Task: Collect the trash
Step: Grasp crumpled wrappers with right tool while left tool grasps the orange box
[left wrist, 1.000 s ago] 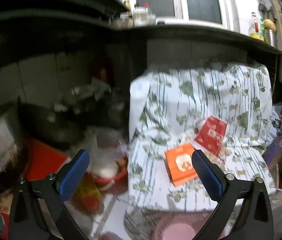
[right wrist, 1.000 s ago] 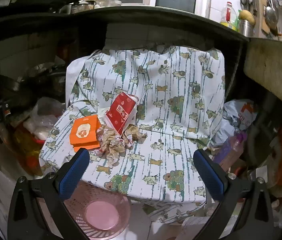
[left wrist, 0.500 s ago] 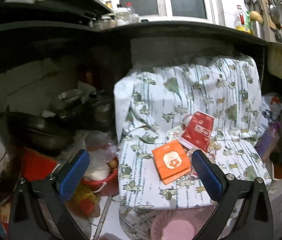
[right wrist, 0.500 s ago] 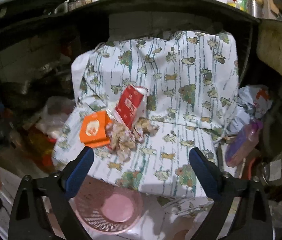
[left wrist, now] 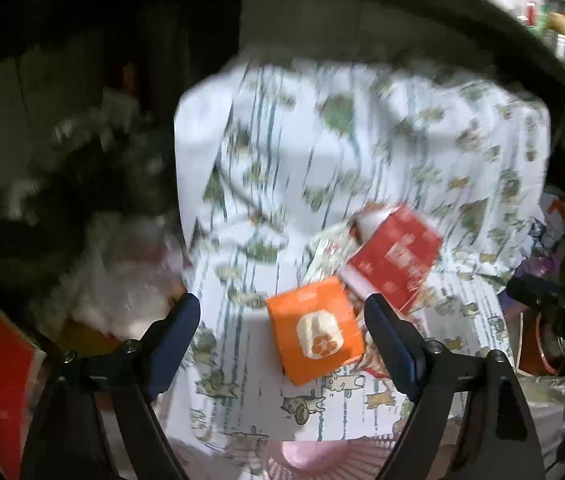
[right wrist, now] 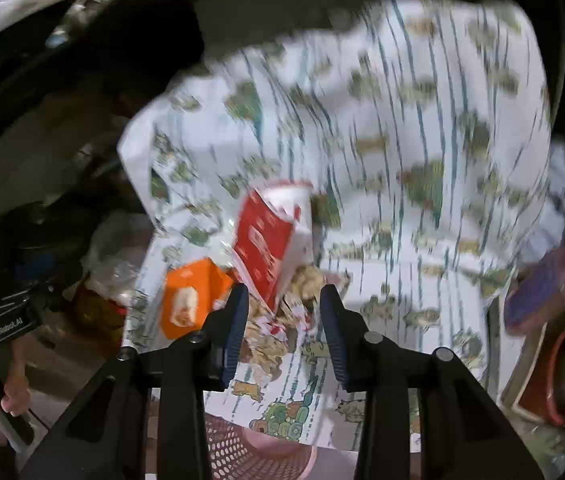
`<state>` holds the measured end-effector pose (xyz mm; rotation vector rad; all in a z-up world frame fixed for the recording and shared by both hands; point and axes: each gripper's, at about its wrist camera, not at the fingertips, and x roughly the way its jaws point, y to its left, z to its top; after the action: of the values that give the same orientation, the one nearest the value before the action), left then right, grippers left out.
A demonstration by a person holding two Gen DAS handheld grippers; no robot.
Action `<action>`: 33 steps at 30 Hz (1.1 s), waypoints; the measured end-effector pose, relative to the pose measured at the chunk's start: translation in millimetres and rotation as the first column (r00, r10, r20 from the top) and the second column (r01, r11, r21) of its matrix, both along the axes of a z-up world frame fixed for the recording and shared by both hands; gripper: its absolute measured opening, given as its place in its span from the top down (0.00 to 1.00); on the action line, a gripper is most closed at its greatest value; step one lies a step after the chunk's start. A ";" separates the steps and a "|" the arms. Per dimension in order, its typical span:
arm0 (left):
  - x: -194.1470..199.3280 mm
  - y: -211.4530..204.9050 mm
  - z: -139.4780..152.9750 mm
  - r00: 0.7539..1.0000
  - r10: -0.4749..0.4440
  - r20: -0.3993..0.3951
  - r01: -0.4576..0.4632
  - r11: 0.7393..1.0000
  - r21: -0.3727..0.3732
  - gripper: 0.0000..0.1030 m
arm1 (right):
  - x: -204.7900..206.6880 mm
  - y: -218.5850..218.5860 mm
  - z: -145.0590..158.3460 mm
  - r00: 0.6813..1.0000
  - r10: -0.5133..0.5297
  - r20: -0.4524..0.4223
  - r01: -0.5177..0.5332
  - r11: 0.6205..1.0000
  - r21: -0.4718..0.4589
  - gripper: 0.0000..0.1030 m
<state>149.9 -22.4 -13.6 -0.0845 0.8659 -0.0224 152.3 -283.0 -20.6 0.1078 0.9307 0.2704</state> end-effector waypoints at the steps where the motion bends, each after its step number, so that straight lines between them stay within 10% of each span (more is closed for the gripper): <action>1: 9.8 1.9 -11.1 0.999 0.001 -0.038 -0.002 0.999 -0.032 0.17 | 5.2 0.5 -9.2 1.000 -0.012 -0.028 0.012 1.000 -0.004 0.63; 5: 46.1 -1.1 -39.6 0.991 -0.019 -0.131 0.005 0.994 -0.106 0.14 | 23.0 -3.1 -26.0 0.995 -0.073 -0.067 0.074 0.997 0.013 0.37; 29: 111.7 -25.1 -161.6 0.872 -0.005 -0.490 -0.149 0.950 -0.274 0.13 | 61.8 -5.4 -67.3 0.978 -0.071 -0.196 0.069 0.998 -0.014 0.30; 33: 101.2 -24.4 -145.5 0.903 -0.030 -0.430 -0.108 0.949 -0.295 0.41 | 58.3 13.3 -82.8 0.964 0.009 -0.264 -0.012 1.000 -0.013 0.30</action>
<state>251.2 -46.8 -159.1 -0.4185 1.3003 -0.1064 210.6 -269.7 -103.4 0.1278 1.1988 0.2630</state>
